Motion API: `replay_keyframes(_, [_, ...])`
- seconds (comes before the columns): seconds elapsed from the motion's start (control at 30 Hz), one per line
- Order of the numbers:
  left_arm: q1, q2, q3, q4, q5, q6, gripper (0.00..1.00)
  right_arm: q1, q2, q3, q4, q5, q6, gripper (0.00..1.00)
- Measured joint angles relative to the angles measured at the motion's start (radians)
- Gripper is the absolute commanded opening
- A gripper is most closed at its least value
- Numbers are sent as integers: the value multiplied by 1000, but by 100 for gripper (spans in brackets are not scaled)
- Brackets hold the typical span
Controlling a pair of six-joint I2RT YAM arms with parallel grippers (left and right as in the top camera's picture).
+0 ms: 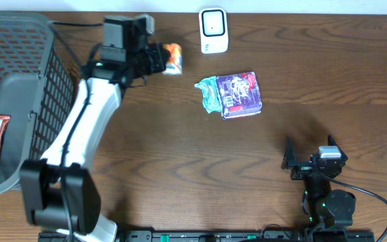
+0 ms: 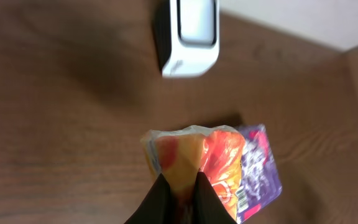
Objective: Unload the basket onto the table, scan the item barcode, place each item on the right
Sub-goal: 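Carry the orange package toward the scanner with the left gripper, then lower the orange package beside the green wipes and open left gripper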
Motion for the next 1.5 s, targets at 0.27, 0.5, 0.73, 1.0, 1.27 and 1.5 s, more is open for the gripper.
replay_keyframes(0.27, [-61,121,0,-34,-2,1,7,0,0,0,0,0,0,99])
replay_keyframes(0.5, [-105,152,0,-63,-87,1,7,0,0,0,0,0,0,99])
replay_keyframes(0.73, [-161,171,0,-75,-188,1,8,0,0,0,0,0,0,99])
replay_keyframes(1.0, [-203,230,0,-76,-232,1,8,0,0,0,0,0,0,99])
replay_keyframes(1.27, [-204,277,0,-75,-241,3,46,0,0,0,0,0,0,99])
replay_keyframes(1.5, [-204,274,0,-52,-240,4,48,0,0,0,0,0,0,99])
